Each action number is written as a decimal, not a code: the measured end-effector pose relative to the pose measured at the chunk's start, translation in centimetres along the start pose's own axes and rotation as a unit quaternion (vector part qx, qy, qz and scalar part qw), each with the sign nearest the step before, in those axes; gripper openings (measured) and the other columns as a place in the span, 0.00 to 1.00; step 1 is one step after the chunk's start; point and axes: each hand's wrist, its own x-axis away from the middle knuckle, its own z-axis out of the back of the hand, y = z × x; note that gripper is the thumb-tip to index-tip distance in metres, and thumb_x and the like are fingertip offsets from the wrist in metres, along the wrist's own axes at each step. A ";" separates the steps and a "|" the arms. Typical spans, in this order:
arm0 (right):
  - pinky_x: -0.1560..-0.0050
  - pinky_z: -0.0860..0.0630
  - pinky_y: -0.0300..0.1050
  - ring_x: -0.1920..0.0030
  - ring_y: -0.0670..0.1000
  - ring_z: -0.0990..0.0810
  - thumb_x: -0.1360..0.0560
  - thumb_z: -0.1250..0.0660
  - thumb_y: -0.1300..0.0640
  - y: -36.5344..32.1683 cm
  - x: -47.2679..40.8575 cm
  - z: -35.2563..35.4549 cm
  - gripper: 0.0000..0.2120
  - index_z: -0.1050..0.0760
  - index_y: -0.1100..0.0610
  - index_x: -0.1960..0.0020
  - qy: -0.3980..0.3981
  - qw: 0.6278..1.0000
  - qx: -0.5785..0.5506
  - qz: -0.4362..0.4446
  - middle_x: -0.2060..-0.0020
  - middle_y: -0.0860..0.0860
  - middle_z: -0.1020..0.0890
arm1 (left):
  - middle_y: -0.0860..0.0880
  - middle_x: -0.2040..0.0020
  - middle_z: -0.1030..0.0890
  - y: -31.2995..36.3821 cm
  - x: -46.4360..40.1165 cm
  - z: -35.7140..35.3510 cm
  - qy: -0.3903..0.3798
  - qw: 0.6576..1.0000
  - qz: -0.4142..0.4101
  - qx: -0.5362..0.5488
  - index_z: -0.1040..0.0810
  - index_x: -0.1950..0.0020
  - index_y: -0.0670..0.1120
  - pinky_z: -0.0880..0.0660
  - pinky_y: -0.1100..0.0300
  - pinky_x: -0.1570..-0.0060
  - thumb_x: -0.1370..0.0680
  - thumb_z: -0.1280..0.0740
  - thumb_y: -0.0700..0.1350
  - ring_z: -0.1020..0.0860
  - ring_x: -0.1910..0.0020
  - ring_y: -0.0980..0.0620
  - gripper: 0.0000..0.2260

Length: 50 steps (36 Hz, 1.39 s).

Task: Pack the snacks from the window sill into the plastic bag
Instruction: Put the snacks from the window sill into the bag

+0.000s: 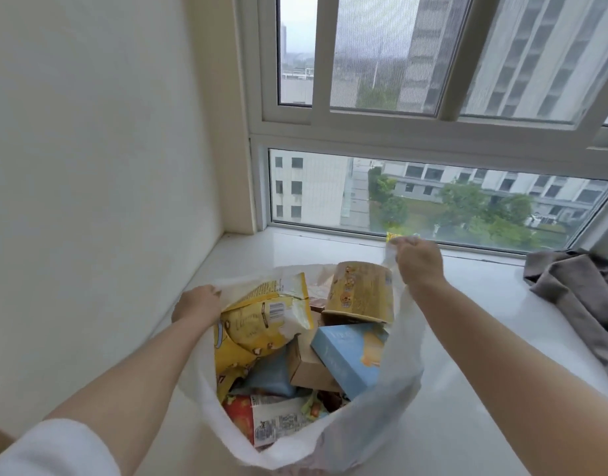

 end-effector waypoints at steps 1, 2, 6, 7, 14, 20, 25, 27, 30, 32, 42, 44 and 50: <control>0.68 0.35 0.42 0.67 0.51 0.29 0.23 0.41 0.60 -0.8 -0.6 0.9 0.12 0.19 0.63 0.51 0.025 0.999 -0.029 -0.012 0.66 0.51 0.24 | 0.42 0.39 0.24 0.8 0.0 0.2 0.002 1.000 -0.006 0.010 0.25 0.39 0.42 0.31 0.57 0.49 0.17 0.49 0.46 0.26 0.40 0.42 0.16; 0.70 0.36 0.41 0.69 0.50 0.30 0.23 0.42 0.60 -1.4 -1.3 1.6 0.14 0.19 0.62 0.48 0.049 0.998 -0.045 -0.021 0.68 0.49 0.25 | 0.43 0.39 0.24 1.8 0.0 0.6 0.001 1.000 -0.017 0.021 0.25 0.39 0.41 0.30 0.57 0.48 0.17 0.50 0.44 0.26 0.40 0.42 0.16; 0.71 0.34 0.38 0.67 0.50 0.27 0.23 0.42 0.64 -4.8 -2.8 4.5 0.13 0.25 0.66 0.41 0.088 0.989 -0.108 -0.052 0.66 0.50 0.27 | 0.41 0.41 0.24 7.1 0.3 3.1 0.047 0.992 -0.065 0.097 0.25 0.46 0.39 0.31 0.56 0.47 0.18 0.50 0.42 0.27 0.41 0.41 0.15; 0.69 0.34 0.37 0.61 0.52 0.24 0.23 0.42 0.65 -5.4 -3.3 5.3 0.12 0.26 0.65 0.41 0.103 0.987 -0.116 -0.030 0.62 0.51 0.26 | 0.39 0.42 0.23 8.4 0.2 4.0 0.067 0.986 -0.078 0.133 0.24 0.46 0.38 0.32 0.56 0.49 0.18 0.49 0.44 0.27 0.42 0.40 0.16; 0.76 0.36 0.26 0.77 0.37 0.28 0.25 0.41 0.65 -8.4 -4.4 10.8 0.12 0.20 0.55 0.53 0.155 0.968 -0.075 0.180 0.71 0.46 0.26 | 0.38 0.39 0.24 13.5 0.1 7.4 0.072 0.973 -0.083 0.203 0.26 0.36 0.39 0.31 0.55 0.47 0.17 0.48 0.48 0.26 0.41 0.40 0.19; 0.61 0.29 0.44 0.58 0.62 0.21 0.23 0.41 0.62 -4.4 -5.5 10.5 0.13 0.20 0.69 0.54 0.166 0.975 -0.009 0.148 0.62 0.65 0.19 | 0.40 0.33 0.27 14.3 0.4 2.0 -0.052 0.988 -0.075 0.124 0.29 0.32 0.40 0.32 0.55 0.39 0.17 0.47 0.48 0.30 0.35 0.41 0.18; 0.52 0.30 0.49 0.48 0.60 0.23 0.22 0.43 0.60 3.2 -6.8 9.7 0.14 0.20 0.63 0.54 0.001 0.973 0.225 0.044 0.52 0.61 0.19 | 0.43 0.39 0.23 14.1 -0.1 -1.9 -0.100 0.989 -0.068 0.086 0.24 0.40 0.43 0.32 0.59 0.50 0.19 0.44 0.55 0.26 0.41 0.43 0.19; 0.56 0.33 0.46 0.50 0.60 0.22 0.22 0.44 0.59 5.3 -7.4 9.5 0.16 0.25 0.56 0.66 -0.030 0.948 0.316 0.030 0.57 0.57 0.20 | 0.43 0.47 0.22 14.8 -1.0 -1.7 -0.073 0.990 -0.068 0.098 0.24 0.51 0.43 0.33 0.59 0.60 0.21 0.40 0.53 0.26 0.52 0.45 0.14; 0.59 0.31 0.45 0.54 0.59 0.23 0.23 0.44 0.58 5.7 -8.5 9.5 0.14 0.28 0.52 0.66 -0.015 0.933 0.357 0.038 0.59 0.55 0.21 | 0.44 0.55 0.23 16.5 -2.0 -0.4 -0.014 0.990 -0.067 0.124 0.28 0.60 0.44 0.35 0.59 0.65 0.26 0.38 0.47 0.27 0.58 0.46 0.07; 0.59 0.32 0.45 0.53 0.60 0.24 0.23 0.44 0.57 5.1 -9.3 9.2 0.13 0.23 0.52 0.62 0.008 0.931 0.359 0.060 0.57 0.56 0.22 | 0.45 0.51 0.24 17.8 -2.4 0.3 0.026 0.991 -0.082 0.107 0.28 0.58 0.45 0.34 0.58 0.61 0.26 0.38 0.45 0.27 0.55 0.45 0.04; 0.54 0.32 0.52 0.51 0.62 0.24 0.24 0.41 0.60 6.5 -14.2 6.8 0.10 0.29 0.64 0.46 0.019 0.872 0.439 0.213 0.50 0.60 0.25 | 0.49 0.40 0.29 26.6 -2.3 -2.4 0.044 0.964 -0.223 0.136 0.30 0.43 0.50 0.29 0.53 0.47 0.27 0.40 0.40 0.28 0.43 0.48 0.14; 0.48 0.32 0.51 0.45 0.60 0.26 0.23 0.42 0.59 7.2 -15.6 6.0 0.13 0.32 0.61 0.40 -0.033 0.888 0.421 0.185 0.44 0.58 0.26 | 0.50 0.38 0.30 28.8 -2.8 -3.5 0.017 0.962 -0.236 0.135 0.29 0.40 0.50 0.30 0.54 0.43 0.28 0.39 0.42 0.32 0.36 0.49 0.16; 0.33 0.40 0.51 0.31 0.53 0.37 0.22 0.45 0.46 9.9 -20.7 2.7 0.22 0.36 0.48 0.29 -0.175 0.846 0.484 0.142 0.31 0.51 0.32 | 0.49 0.37 0.29 33.9 -5.3 -8.2 -0.028 0.967 -0.254 0.006 0.31 0.35 0.51 0.30 0.51 0.42 0.24 0.38 0.50 0.32 0.37 0.47 0.17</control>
